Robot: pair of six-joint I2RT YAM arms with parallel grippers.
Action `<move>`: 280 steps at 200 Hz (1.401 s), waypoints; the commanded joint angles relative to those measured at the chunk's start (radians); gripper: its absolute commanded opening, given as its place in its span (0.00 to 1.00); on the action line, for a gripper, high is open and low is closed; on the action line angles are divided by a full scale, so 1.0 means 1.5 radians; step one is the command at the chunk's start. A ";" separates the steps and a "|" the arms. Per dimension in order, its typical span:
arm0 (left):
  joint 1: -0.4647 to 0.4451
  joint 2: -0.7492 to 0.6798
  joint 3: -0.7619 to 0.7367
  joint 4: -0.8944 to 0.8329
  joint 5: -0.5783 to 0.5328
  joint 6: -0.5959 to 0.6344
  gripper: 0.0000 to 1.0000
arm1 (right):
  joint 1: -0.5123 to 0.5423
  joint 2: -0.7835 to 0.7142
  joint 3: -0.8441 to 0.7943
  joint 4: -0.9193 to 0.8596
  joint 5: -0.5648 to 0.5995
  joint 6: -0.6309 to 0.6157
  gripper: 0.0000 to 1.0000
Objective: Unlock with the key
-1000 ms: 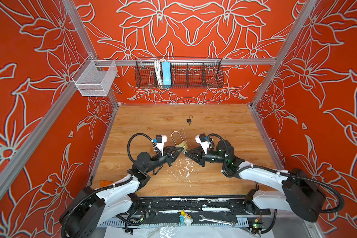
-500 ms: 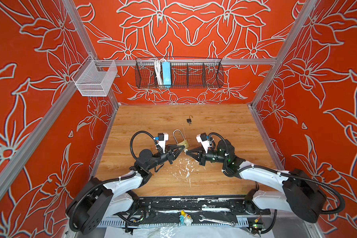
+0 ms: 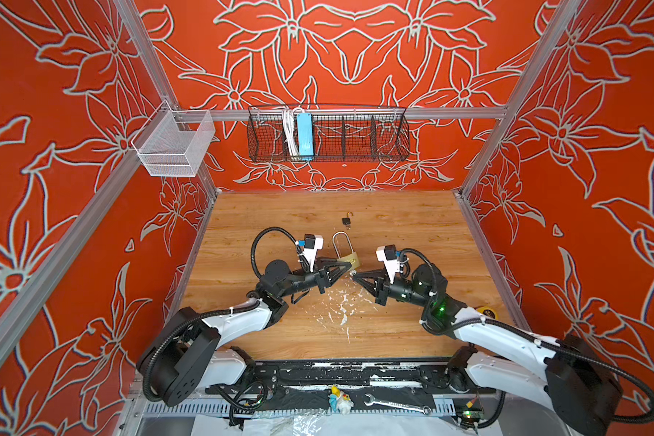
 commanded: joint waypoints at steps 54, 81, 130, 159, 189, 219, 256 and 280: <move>-0.084 0.064 0.028 -0.071 -0.006 0.064 0.00 | -0.024 -0.033 0.012 0.151 0.038 0.047 0.00; -0.089 0.075 0.048 -0.112 0.000 0.084 0.00 | -0.041 -0.051 0.023 0.142 0.026 0.052 0.00; -0.089 0.110 0.079 -0.144 0.057 0.113 0.00 | -0.069 -0.099 0.028 0.121 0.008 0.061 0.00; -0.088 0.095 0.089 -0.180 0.081 0.143 0.00 | -0.103 -0.099 0.027 0.146 -0.020 0.098 0.00; -0.089 0.055 0.090 -0.242 0.055 0.178 0.00 | -0.103 -0.034 0.025 0.166 -0.037 0.101 0.00; -0.089 0.065 0.101 -0.259 0.061 0.184 0.00 | -0.119 -0.038 0.059 0.146 -0.024 0.099 0.00; -0.089 0.078 0.111 -0.271 0.062 0.188 0.00 | -0.115 -0.060 0.043 0.154 -0.030 0.104 0.00; -0.089 0.081 0.123 -0.304 0.054 0.201 0.00 | -0.116 -0.036 0.043 0.181 -0.034 0.121 0.00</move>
